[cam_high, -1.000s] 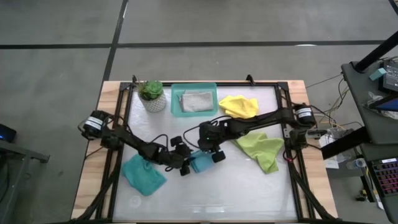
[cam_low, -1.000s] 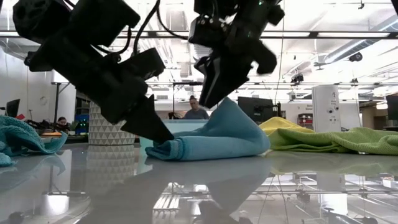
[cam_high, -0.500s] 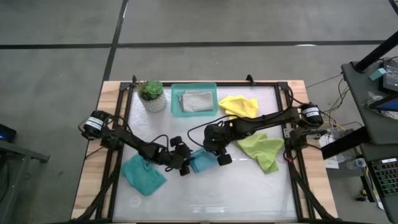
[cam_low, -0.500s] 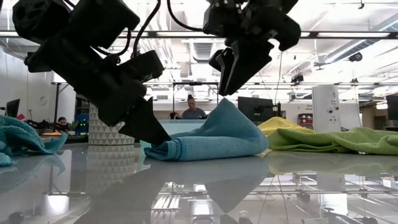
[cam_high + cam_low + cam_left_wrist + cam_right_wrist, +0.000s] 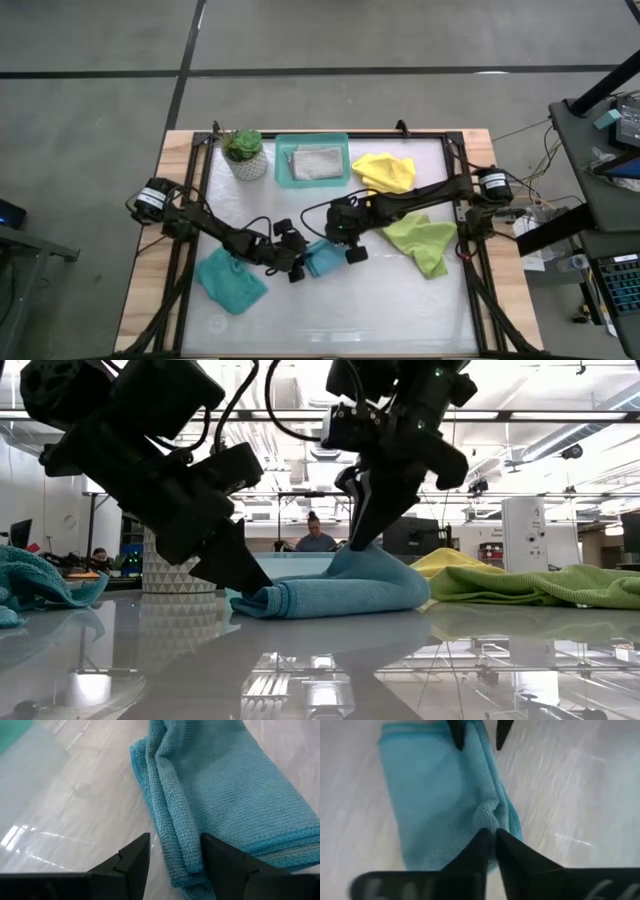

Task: Fold microfiber towels
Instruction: Fold the blue microfiber cloth

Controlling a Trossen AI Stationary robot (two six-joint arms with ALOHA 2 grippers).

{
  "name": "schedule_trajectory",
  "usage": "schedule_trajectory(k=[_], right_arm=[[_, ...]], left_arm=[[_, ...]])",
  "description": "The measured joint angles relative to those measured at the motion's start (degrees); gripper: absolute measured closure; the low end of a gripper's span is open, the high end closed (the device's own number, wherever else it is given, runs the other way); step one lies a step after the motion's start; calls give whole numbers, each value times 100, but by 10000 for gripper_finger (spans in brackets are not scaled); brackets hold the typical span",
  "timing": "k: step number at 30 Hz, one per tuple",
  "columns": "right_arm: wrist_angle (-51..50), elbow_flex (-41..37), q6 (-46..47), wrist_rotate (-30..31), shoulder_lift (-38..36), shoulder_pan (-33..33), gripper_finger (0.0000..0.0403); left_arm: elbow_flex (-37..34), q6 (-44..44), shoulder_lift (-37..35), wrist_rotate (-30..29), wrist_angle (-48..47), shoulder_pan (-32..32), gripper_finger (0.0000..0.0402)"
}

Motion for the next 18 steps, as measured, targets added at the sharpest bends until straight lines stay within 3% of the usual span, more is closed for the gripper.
schedule_trajectory(k=[7, 18], right_arm=[[99, -215, -4, 173, 1, -167, 393], [1508, -1086, 89, 281, 1, -270, 394]], left_arm=[[11, -317, -4, 94, -252, -20, 240], [-4, -288, -249, 277, -437, -42, 240]])
